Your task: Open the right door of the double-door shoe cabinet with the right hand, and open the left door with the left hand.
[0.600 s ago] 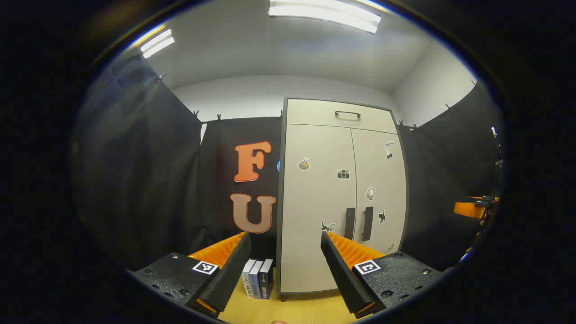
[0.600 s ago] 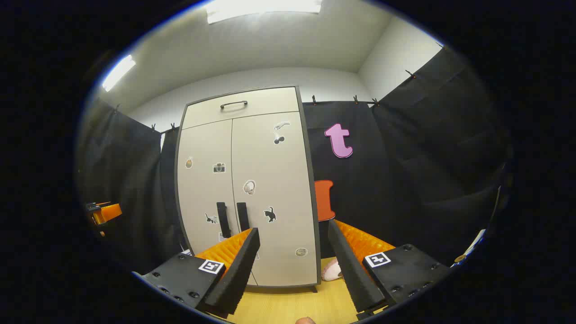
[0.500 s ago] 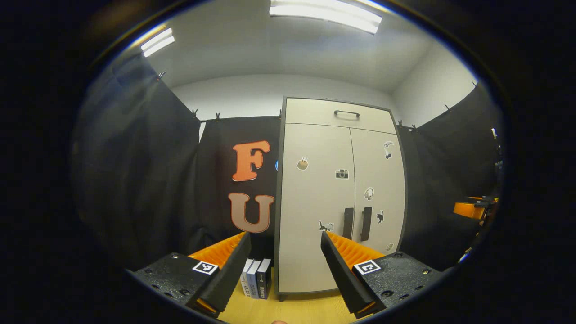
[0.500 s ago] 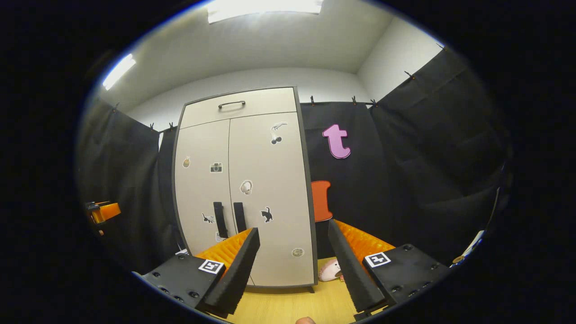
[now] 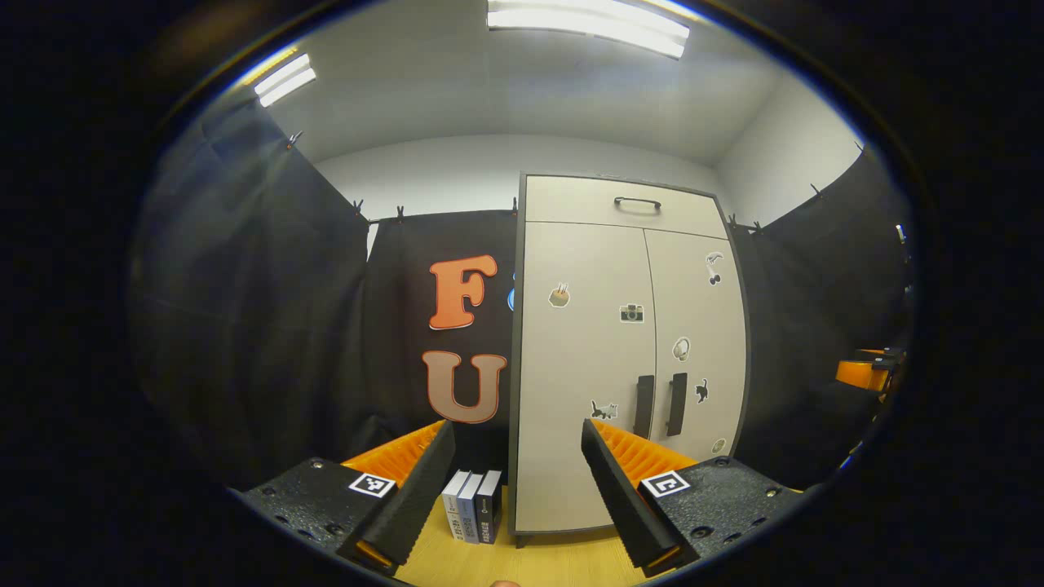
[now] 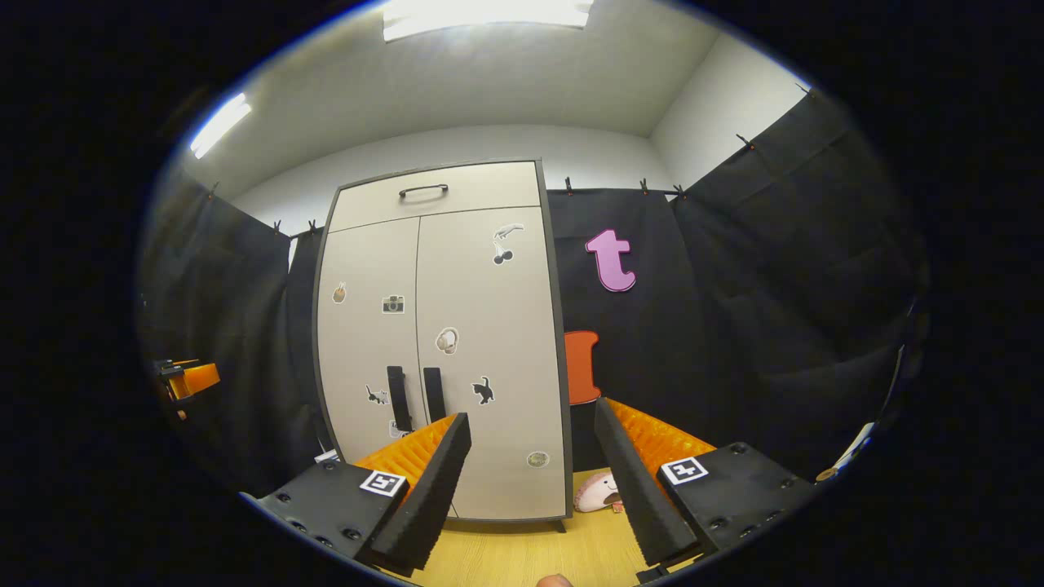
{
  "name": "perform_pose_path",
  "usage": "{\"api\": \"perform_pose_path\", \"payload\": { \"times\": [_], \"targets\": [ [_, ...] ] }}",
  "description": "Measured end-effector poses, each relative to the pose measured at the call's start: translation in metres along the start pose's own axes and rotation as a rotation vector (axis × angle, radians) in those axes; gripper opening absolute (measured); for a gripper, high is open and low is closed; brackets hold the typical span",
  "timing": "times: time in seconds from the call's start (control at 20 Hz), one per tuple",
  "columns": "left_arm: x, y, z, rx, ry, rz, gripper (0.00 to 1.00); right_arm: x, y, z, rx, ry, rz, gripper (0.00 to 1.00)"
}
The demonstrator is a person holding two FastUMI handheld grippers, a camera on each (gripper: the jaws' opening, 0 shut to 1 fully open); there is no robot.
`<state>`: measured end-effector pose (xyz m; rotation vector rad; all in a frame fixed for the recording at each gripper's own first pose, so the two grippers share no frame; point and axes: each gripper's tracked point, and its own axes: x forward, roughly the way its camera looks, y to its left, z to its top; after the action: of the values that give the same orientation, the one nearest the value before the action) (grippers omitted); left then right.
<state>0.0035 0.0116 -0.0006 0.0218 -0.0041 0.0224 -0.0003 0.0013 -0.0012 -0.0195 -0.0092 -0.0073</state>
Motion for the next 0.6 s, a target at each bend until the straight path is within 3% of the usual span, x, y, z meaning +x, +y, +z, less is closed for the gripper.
{"api": "perform_pose_path", "payload": {
  "times": [0.1,0.15,0.2,0.25,0.35,0.4,0.6],
  "targets": [
    [-0.002,0.000,0.002,-0.003,-0.006,0.002,0.94,0.003,0.000,-0.003,0.007,0.012,-0.002,0.88],
    [-0.003,0.001,0.003,-0.006,-0.009,0.003,0.94,0.006,0.002,-0.004,0.011,0.016,-0.001,0.98],
    [-0.003,0.000,0.003,-0.006,-0.012,0.002,0.94,0.008,0.003,-0.006,0.011,0.021,0.000,0.98],
    [-0.004,0.001,0.002,-0.005,-0.013,-0.001,0.94,0.009,0.005,-0.008,0.008,0.026,0.001,0.88],
    [-0.006,0.002,-0.003,-0.008,-0.004,-0.006,0.94,0.013,0.009,-0.012,0.004,0.039,0.007,0.88],
    [-0.006,0.003,-0.006,-0.009,0.005,-0.009,0.94,0.016,0.011,-0.014,0.006,0.045,0.009,0.98],
    [-0.002,0.008,-0.013,-0.021,0.019,-0.012,0.94,0.035,0.029,-0.021,0.004,0.063,0.026,0.98]
  ]
}}
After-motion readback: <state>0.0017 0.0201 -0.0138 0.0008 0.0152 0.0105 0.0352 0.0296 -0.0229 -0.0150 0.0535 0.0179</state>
